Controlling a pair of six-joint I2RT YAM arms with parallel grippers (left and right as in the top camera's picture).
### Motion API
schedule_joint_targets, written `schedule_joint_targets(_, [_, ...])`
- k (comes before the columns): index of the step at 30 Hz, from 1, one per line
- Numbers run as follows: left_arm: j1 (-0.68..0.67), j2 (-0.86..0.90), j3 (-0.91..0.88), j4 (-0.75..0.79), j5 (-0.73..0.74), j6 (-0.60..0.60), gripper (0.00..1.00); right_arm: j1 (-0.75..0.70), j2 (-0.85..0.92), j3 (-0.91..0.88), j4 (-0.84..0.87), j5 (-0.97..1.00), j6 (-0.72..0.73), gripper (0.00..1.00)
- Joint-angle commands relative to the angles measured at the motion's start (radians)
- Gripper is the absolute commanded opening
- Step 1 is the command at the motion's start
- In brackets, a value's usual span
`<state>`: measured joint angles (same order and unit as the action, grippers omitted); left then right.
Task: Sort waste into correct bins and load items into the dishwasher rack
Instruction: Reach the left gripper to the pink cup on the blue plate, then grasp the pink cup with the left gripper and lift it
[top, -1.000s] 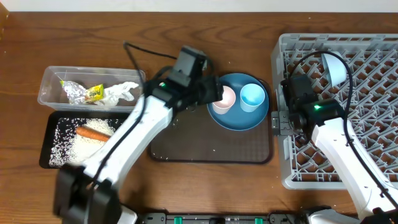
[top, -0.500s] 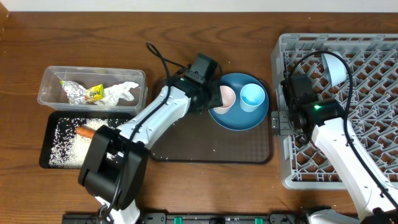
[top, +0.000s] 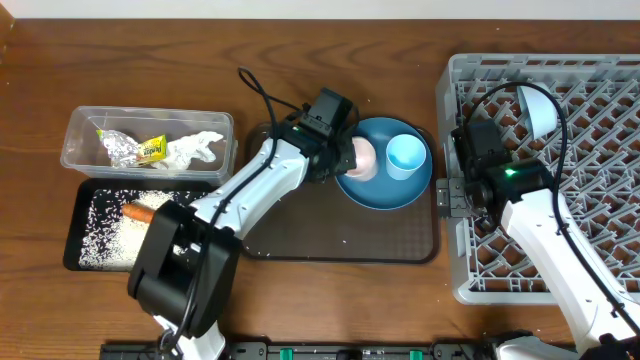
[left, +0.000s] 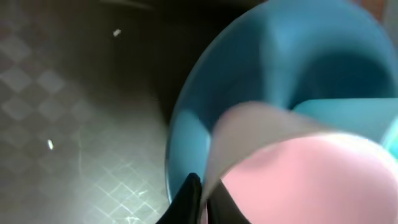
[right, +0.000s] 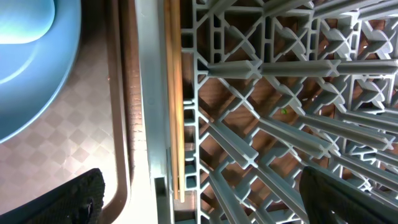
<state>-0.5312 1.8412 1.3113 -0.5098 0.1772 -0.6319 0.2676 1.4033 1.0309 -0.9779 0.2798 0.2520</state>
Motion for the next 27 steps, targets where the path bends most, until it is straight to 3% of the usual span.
schedule_joint_targets(1, [0.013,-0.108,0.011,0.000,-0.018,-0.002,0.06,-0.003,-0.005,-0.004,-0.001,0.001,0.002,0.99])
schedule_joint_targets(8, [0.071,-0.285,0.011,-0.082,0.090,0.004,0.06,-0.003,-0.005,-0.004,-0.001,0.001,0.002,0.99])
schedule_joint_targets(11, [0.125,-0.362,0.011,-0.133,0.256,0.143,0.06,-0.003,-0.004,-0.004,-0.001,0.001,0.002,0.99])
schedule_joint_targets(15, [0.221,-0.444,0.011,-0.239,0.366,0.205,0.06,-0.003,-0.005,-0.004,-0.001,0.001,0.002,0.99])
schedule_joint_targets(20, [0.330,-0.491,0.007,-0.262,0.678,0.333,0.06,-0.003,-0.005,-0.004,-0.001,0.001,0.002,0.99])
schedule_joint_targets(27, [0.351,-0.491,-0.026,-0.341,0.949,0.550,0.06,-0.003,-0.005,-0.004,0.001,-0.005,0.008,0.99])
